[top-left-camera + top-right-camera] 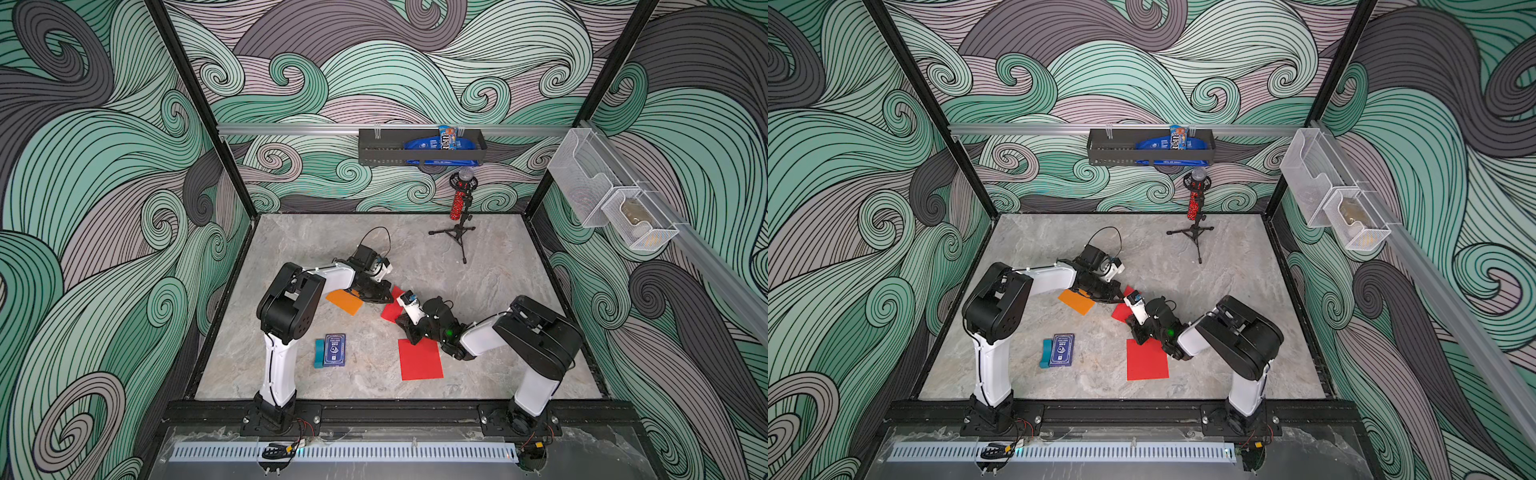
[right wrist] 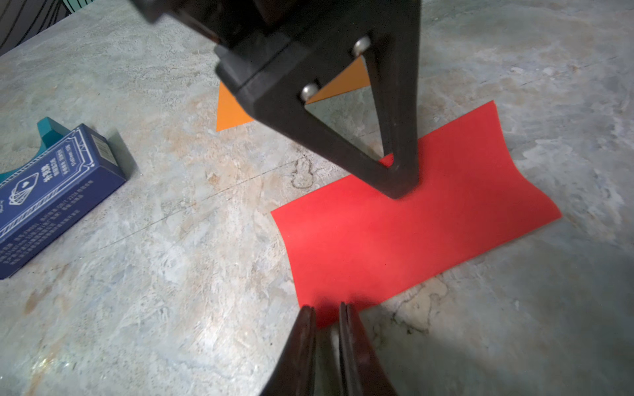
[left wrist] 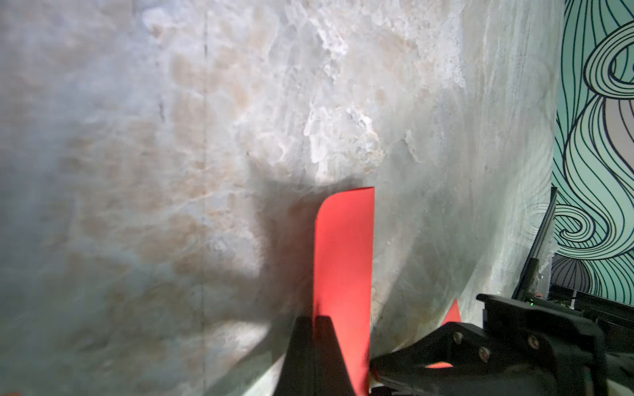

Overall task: Fold the square paper along the opposite sides
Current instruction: Smooth out the paper at the center of the board.

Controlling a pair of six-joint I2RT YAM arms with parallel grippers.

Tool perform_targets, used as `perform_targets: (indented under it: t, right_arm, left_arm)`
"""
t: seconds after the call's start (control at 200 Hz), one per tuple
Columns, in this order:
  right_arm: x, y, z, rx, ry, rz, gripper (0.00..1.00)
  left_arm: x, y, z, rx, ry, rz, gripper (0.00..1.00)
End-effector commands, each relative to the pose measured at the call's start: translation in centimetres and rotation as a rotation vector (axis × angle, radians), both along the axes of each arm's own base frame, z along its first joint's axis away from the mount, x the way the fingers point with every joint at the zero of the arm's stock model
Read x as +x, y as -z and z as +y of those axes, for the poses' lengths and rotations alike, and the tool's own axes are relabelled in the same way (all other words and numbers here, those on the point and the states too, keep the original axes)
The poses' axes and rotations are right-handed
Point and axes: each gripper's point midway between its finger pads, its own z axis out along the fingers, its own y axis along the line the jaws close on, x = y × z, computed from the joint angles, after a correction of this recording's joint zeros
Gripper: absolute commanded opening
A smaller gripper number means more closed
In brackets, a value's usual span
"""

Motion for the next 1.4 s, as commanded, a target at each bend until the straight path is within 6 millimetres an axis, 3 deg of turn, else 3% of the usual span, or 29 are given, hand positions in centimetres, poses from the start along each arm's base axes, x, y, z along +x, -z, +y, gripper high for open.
perform_targets:
  t: [0.0,0.16,0.305,0.37,0.48,0.625,0.745,0.856,1.116,1.396]
  right_arm:
    - [-1.9,1.6,-1.1,-0.079,-0.029,0.058,0.17]
    - [-2.0,-1.2,-0.4,-0.016,-0.055,0.019,0.18]
    - [-0.7,-5.3,0.5,0.108,-0.059,-0.062,0.18]
    - [0.1,-6.1,1.0,0.129,-0.063,-0.094,0.16]
    - [1.3,-5.2,1.9,0.087,-0.091,-0.111,0.13]
    - [2.0,-2.1,2.0,0.011,-0.101,-0.095,0.13]
    - [1.6,1.2,1.4,-0.062,-0.104,-0.047,0.12]
    - [0.8,3.0,0.5,-0.105,-0.101,-0.007,0.12]
    - [-0.8,2.9,-0.8,-0.12,-0.09,-0.002,0.12]
    - [-2.4,2.2,-1.0,-0.125,-0.1,-0.001,0.11]
  left_arm:
    - [-0.1,0.4,0.8,0.065,-0.02,0.002,0.0]
    - [-0.2,0.1,1.3,0.083,-0.039,0.001,0.0]
    - [-1.2,0.3,1.6,0.098,-0.046,0.01,0.0]
    - [-1.3,0.5,1.7,0.11,-0.047,0.007,0.0]
    - [-1.5,1.0,1.7,0.122,-0.044,0.02,0.0]
    - [-1.3,1.2,1.7,0.13,-0.048,0.021,0.0]
    - [-1.2,1.3,1.7,0.135,-0.05,0.021,0.0]
    - [-1.1,1.4,1.8,0.14,-0.053,0.019,0.0]
    - [-0.9,1.6,1.8,0.148,-0.057,0.023,0.0]
    - [-0.8,1.4,1.7,0.147,-0.057,0.018,0.0]
